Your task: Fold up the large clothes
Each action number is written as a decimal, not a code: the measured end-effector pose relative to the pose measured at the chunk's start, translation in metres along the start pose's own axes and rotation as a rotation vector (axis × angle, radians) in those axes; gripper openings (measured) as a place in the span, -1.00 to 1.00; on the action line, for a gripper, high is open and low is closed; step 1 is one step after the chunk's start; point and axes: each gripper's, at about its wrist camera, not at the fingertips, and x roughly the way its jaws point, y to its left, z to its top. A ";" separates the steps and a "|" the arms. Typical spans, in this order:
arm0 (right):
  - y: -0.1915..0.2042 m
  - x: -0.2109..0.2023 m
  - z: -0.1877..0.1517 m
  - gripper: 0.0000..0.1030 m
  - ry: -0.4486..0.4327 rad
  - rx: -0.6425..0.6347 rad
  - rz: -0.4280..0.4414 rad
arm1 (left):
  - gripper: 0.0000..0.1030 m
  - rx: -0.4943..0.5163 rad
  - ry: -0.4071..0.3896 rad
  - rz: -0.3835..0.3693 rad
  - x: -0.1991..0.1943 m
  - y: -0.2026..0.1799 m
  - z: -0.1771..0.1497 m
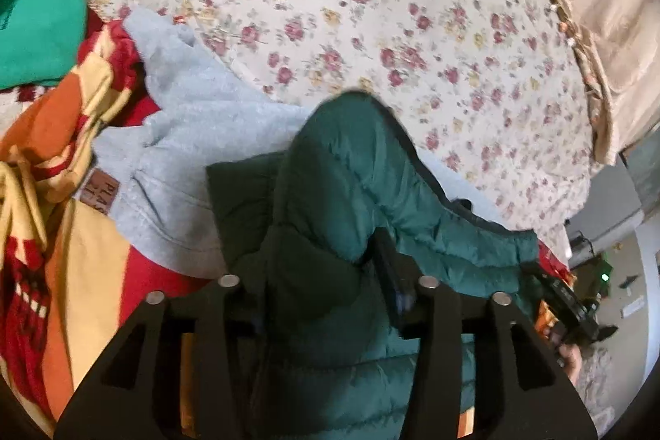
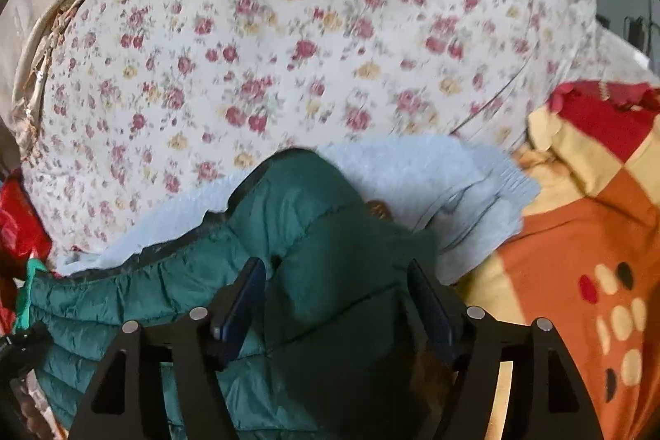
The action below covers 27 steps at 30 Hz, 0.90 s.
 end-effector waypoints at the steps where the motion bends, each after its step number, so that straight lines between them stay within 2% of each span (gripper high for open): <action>1: 0.001 -0.003 0.000 0.34 -0.016 -0.007 -0.015 | 0.01 -0.018 -0.014 0.037 0.001 0.004 0.001; 4: 0.016 -0.010 -0.004 0.34 -0.049 -0.055 -0.001 | 0.01 -0.066 -0.062 0.082 -0.004 0.015 0.004; 5: 0.024 -0.011 -0.006 0.34 -0.052 -0.072 0.010 | 0.01 -0.075 -0.111 0.107 -0.011 0.014 0.003; 7: 0.035 -0.011 -0.012 0.37 -0.062 -0.094 0.017 | 0.01 -0.047 -0.178 0.145 -0.019 0.007 0.001; 9: 0.045 -0.006 -0.017 0.41 -0.068 -0.115 0.021 | 0.01 0.008 -0.211 0.137 -0.022 -0.008 -0.002; 12: 0.051 -0.001 -0.023 0.41 -0.113 -0.147 -0.065 | 0.01 0.057 -0.175 0.104 -0.009 -0.017 -0.005; 15: 0.062 -0.015 -0.029 0.41 -0.256 -0.205 -0.262 | 0.01 0.073 -0.117 0.167 0.016 -0.017 -0.005; 16: 0.064 -0.020 -0.030 0.41 -0.288 -0.216 -0.263 | 0.01 0.078 -0.095 0.195 0.026 -0.016 -0.005; 17: 0.067 -0.024 -0.031 0.41 -0.303 -0.229 -0.227 | 0.01 0.080 -0.083 0.205 0.031 -0.015 -0.005; 19: 0.075 -0.018 -0.033 0.41 -0.244 -0.267 -0.120 | 0.02 0.104 -0.068 0.239 0.042 -0.015 -0.007; 20: 0.081 -0.005 -0.034 0.41 -0.162 -0.301 -0.044 | 0.03 0.117 -0.066 0.252 0.046 -0.015 -0.009; 21: 0.084 0.004 -0.035 0.41 -0.120 -0.316 -0.017 | 0.04 0.135 -0.065 0.269 0.050 -0.017 -0.010; 24: 0.086 0.039 -0.039 0.42 -0.020 -0.323 -0.003 | 0.10 0.181 -0.072 0.304 0.058 -0.018 -0.015; 27: 0.074 0.059 -0.039 0.49 -0.010 -0.259 0.030 | 0.17 0.200 -0.086 0.309 0.062 -0.016 -0.017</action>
